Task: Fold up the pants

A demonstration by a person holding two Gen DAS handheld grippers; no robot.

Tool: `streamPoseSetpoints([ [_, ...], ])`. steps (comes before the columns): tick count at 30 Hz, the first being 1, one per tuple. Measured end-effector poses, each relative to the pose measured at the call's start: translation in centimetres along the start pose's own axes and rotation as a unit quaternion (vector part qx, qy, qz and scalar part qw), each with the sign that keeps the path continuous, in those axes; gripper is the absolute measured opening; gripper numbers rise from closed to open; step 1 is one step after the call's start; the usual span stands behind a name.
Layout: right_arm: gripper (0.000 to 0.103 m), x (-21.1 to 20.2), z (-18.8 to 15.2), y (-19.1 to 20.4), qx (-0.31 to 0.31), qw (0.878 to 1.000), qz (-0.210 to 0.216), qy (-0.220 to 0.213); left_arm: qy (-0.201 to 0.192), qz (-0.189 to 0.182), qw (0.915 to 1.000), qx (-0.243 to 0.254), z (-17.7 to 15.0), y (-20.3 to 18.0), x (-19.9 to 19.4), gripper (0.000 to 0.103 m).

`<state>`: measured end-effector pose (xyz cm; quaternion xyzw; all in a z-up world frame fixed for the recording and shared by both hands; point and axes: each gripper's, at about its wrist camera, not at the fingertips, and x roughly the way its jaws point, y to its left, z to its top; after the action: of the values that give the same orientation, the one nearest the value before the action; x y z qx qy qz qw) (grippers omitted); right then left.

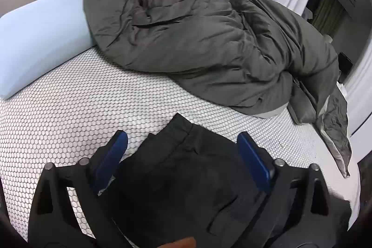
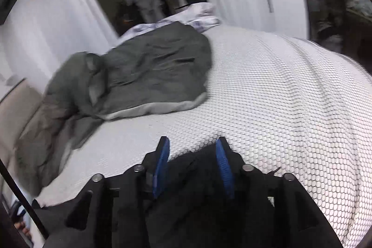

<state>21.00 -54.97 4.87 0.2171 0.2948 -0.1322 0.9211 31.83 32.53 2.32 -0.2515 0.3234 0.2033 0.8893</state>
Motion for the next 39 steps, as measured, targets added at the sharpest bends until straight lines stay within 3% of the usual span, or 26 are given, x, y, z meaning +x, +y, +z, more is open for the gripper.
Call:
streamPoseSetpoints([
  [5, 0.080, -2.3, -3.2, -0.2, 0.000, 0.999, 0.041, -0.018, 0.023, -0.053, 0.9982, -0.011, -4.2, 2.5, -2.6, 0.094],
  [8, 0.083, -3.6, -5.2, 0.0, -0.002, 0.998, 0.056, -0.001, 0.050, -0.090, 0.9944, -0.022, -7.5, 2.6, -2.9, 0.086],
  [9, 0.083, -4.1, -5.7, 0.1, 0.000, 0.998, 0.062, 0.009, 0.063, -0.088, 0.9940, -0.016, -8.5, 2.1, -2.3, 0.082],
  [11, 0.083, -5.2, -6.7, 0.3, 0.016, 0.996, 0.082, 0.004, 0.088, -0.074, 0.9934, -0.007, -10.3, 1.7, -1.0, 0.061],
  [12, 0.083, -5.8, -7.2, 0.4, 0.016, 0.995, 0.096, 0.006, 0.110, -0.067, 0.9915, -0.017, -10.9, 1.5, 0.6, 0.055],
  [13, 0.083, -6.7, -7.8, 0.5, 0.016, 0.995, 0.104, 0.002, 0.114, -0.058, 0.9915, -0.025, -11.2, 1.5, 1.5, 0.036],
  [14, 0.085, -7.3, -8.4, 0.6, 0.014, 0.994, 0.107, -0.006, 0.106, -0.047, 0.9929, -0.024, -11.4, 1.6, 1.9, 0.007],
  [15, 0.085, -7.9, -8.9, 0.6, 0.007, 0.994, 0.110, -0.013, 0.099, -0.034, 0.9943, -0.021, -11.6, 1.7, 2.0, 0.000],
  [17, 0.085, -8.5, -9.8, 0.7, -0.016, 0.994, 0.107, -0.014, 0.083, -0.052, 0.9944, -0.040, -11.8, 2.5, 0.8, 0.000],
  [21, 0.085, -9.3, -10.9, 0.1, -0.051, 0.996, 0.077, -0.008, 0.045, -0.049, 0.9976, -0.021, -12.9, 3.9, -3.5, 0.000],
  [23, 0.085, -9.0, -11.3, -0.2, -0.041, 0.995, 0.087, 0.000, 0.065, -0.027, 0.9974, -0.012, -13.9, 4.7, -2.1, 0.001],
  [25, 0.085, -8.4, -11.4, -0.4, -0.028, 0.995, 0.097, 0.011, 0.096, -0.023, 0.9946, -0.034, -14.5, 5.6, -0.6, 0.002],
  [27, 0.085, -8.2, -11.6, -0.5, -0.027, 0.994, 0.101, 0.020, 0.086, -0.027, 0.9953, -0.037, -14.2, 5.6, -1.3, 0.010],
  [28, 0.085, -8.1, -11.5, -0.6, -0.029, 0.994, 0.101, 0.022, 0.084, -0.036, 0.9950, -0.038, -14.1, 5.4, -1.9, 0.031],
  [29, 0.085, -8.3, -11.6, -0.7, -0.031, 0.994, 0.099, 0.024, 0.081, -0.049, 0.9944, -0.047, -14.1, 5.5, -2.6, 0.065],
  [30, 0.085, -8.4, -11.7, -0.9, -0.031, 0.994, 0.098, 0.026, 0.076, -0.067, 0.9926, -0.067, -14.5, 5.7, -3.2, 0.079],
  [31, 0.085, -8.7, -11.8, -1.2, -0.031, 0.995, 0.095, 0.030, 0.081, -0.081, 0.9903, -0.079, -14.8, 5.9, -3.4, 0.086],
  [34, 0.086, -9.5, -12.4, -3.2, -0.010, 0.996, 0.088, 0.032, 0.119, -0.119, 0.9825, -0.081, -15.3, 5.0, -1.8, 0.085],
  [36, 0.086, -9.7, -12.9, -5.1, 0.023, 0.995, 0.086, 0.044, 0.116, -0.094, 0.9859, -0.076, -15.1, 4.2, -0.5, 0.078],
  [39, 0.086, -9.3, -13.2, -8.0, 0.074, 0.990, 0.092, 0.071, 0.101, -0.090, 0.9848, -0.110, -14.2, 4.1, 0.6, 0.035],
])
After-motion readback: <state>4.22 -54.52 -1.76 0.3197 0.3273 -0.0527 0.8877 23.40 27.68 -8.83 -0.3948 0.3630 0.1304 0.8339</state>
